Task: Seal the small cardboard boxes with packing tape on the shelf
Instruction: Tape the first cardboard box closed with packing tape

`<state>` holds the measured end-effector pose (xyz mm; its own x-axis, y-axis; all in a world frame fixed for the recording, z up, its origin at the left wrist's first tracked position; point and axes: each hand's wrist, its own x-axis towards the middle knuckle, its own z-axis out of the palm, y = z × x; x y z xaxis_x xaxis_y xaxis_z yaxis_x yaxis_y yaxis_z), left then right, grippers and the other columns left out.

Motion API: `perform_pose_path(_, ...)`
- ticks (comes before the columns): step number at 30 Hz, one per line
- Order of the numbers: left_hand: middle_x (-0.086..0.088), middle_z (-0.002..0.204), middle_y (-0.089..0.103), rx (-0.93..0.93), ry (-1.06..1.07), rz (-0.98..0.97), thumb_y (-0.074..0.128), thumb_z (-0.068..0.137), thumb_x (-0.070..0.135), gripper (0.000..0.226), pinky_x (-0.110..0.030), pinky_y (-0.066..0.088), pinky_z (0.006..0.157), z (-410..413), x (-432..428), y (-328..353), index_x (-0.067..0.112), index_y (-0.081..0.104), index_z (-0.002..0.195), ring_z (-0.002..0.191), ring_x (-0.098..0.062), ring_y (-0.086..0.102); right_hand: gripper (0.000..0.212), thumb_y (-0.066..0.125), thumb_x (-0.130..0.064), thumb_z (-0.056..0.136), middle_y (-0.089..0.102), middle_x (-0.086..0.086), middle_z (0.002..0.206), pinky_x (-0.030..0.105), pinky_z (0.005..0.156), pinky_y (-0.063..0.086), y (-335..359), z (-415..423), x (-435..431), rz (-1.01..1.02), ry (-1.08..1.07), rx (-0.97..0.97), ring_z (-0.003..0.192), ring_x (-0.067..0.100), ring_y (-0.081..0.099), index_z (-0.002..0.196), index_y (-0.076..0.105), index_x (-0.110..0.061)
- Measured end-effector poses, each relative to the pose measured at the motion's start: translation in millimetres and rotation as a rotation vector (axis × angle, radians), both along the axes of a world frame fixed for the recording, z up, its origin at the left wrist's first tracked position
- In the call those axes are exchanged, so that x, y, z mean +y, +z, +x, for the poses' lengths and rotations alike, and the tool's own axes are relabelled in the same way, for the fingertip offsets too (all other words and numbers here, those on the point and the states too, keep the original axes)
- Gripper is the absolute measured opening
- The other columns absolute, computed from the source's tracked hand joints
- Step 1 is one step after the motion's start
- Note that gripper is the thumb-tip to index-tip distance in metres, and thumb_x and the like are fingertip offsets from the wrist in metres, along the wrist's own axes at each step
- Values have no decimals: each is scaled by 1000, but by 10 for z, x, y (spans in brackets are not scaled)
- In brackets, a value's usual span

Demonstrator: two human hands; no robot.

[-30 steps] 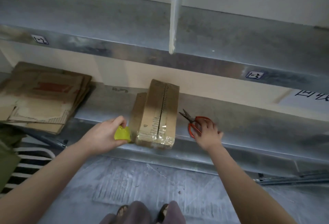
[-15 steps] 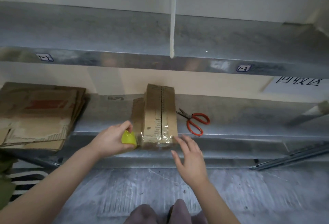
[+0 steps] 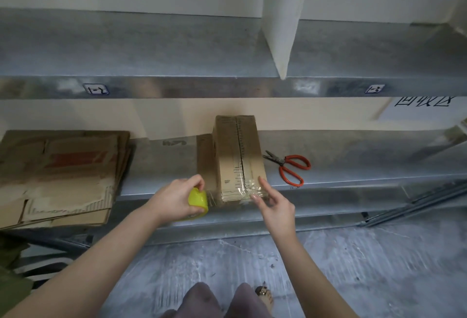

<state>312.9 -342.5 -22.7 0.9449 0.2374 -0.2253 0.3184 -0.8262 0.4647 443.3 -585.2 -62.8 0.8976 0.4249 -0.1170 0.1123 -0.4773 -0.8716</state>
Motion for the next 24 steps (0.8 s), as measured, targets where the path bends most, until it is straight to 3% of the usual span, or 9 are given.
perform_pose_path(3,9,92,55,30,-10,9,74,69,48,47,-34,44,71,-70,96,-41,37,38,97,85,-17,50,49,74,-47,80,68,-23,105,-2,72,41,14,-43,132,20,-14,6,99,-11,58,126,58,-52)
perform_pose_path(5,7,96,56,58,-9,61,73,71,48,46,-35,44,72,-120,181,-60,37,38,97,88,-20,52,48,73,-43,83,65,-25,114,1,73,43,18,-52,183,32,-55,0,90,-13,60,127,56,-51)
perform_pose_path(8,5,97,55,97,32,170,71,73,49,45,-32,35,66,-218,400,-43,35,36,98,88,-22,51,49,73,-42,84,65,-30,97,8,74,47,30,-4,173,31,-76,33,95,5,65,129,56,-51)
perform_pose_path(10,7,94,51,95,52,162,72,72,50,46,-31,33,65,-248,490,-12,37,35,96,84,-19,47,49,72,-46,83,66,-19,83,6,66,43,53,15,169,5,-47,34,73,11,63,129,56,-50)
perform_pose_path(12,8,95,52,72,65,96,74,71,49,46,-31,34,65,-236,470,9,37,37,96,85,-19,48,50,70,-50,83,59,-16,72,8,60,40,63,2,193,-12,-48,29,59,8,48,130,54,-52)
perform_pose_path(16,8,95,54,2,50,17,77,71,45,46,-31,32,66,-190,353,12,33,39,95,86,-18,47,50,68,-49,85,36,-22,66,16,73,38,70,-52,230,-26,-47,6,63,-2,38,131,50,-55)
perform_pose_path(19,10,95,54,-28,38,0,78,71,45,47,-31,30,65,-200,333,24,33,40,95,85,-16,47,52,64,-51,88,66,-16,104,28,93,48,140,-73,215,-94,-6,-40,87,2,56,137,45,-52)
perform_pose_path(21,10,97,54,-32,35,-10,78,70,45,47,-31,33,67,-219,333,34,34,39,94,86,-16,48,53,59,-54,90,54,-8,141,34,106,43,198,-93,202,-172,25,-84,124,13,54,141,42,-49)
perform_pose_path(24,12,96,53,-48,39,-17,78,70,46,47,-32,37,69,-241,336,76,36,39,93,87,-16,48,50,52,-52,94,36,-6,155,35,109,36,300,-172,187,-301,71,-200,143,17,32,143,39,-50)
